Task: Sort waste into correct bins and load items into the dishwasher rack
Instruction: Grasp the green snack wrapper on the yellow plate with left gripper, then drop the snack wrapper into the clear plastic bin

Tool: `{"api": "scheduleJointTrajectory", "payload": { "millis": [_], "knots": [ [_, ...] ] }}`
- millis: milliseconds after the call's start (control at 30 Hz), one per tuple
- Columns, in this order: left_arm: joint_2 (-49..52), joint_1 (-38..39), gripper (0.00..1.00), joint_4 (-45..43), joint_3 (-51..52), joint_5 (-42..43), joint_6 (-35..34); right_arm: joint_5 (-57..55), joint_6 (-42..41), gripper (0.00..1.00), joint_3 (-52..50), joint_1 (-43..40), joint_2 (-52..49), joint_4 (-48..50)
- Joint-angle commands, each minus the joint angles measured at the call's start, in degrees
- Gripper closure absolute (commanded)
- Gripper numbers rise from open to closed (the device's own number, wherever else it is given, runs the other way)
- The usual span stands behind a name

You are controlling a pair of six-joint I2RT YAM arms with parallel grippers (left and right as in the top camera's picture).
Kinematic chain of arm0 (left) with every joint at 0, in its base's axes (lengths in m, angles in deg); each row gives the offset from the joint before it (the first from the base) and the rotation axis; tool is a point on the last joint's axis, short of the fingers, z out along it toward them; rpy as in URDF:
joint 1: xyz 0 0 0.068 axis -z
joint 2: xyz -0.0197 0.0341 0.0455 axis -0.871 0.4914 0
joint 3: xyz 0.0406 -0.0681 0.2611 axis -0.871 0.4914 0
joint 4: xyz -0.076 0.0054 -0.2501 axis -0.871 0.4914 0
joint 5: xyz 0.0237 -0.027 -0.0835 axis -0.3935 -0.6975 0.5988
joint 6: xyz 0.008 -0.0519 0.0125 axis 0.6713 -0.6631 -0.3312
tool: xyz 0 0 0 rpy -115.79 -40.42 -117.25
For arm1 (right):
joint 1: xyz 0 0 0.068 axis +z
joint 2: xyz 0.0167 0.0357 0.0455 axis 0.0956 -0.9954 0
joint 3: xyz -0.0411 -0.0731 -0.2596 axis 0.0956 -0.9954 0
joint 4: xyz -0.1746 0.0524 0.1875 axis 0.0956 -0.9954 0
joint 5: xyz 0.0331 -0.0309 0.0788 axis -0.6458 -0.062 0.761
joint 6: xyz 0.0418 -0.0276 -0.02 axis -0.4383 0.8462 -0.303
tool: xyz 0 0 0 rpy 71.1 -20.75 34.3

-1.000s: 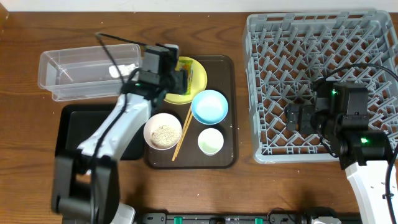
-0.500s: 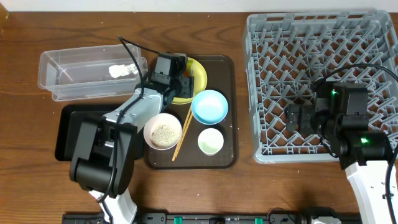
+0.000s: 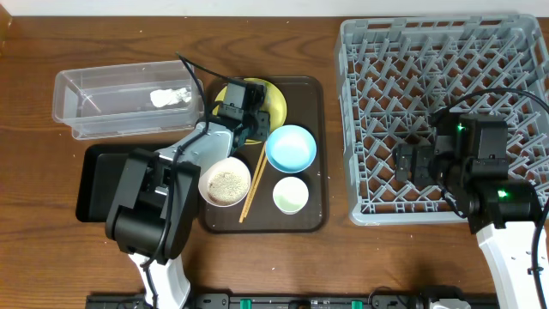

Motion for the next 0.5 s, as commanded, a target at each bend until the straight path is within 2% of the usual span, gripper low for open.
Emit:
{"api": "scheduleJointTrajectory", "payload": {
  "millis": [0,100,300,467],
  "knots": [
    [0.52,-0.15,0.85,0.59,-0.63,-0.02,0.2,-0.07,-0.55,0.01,1.22,0.33,0.35,-0.11],
    [-0.85,-0.22,0.94,1.57,-0.66,-1.79,0.17,-0.07,-0.55,0.01,1.22,0.33,0.35,-0.28],
    [-7.98,-0.9,0.94,5.31,-0.66,-9.05,0.17,-0.09,-0.52,0.01,1.22,0.33,0.35,-0.31],
    [-16.24,-4.63,0.94,7.26,-0.66,-12.28,0.13,-0.09,-0.52,0.01,1.22,0.33,0.35,-0.28]
  ]
}}
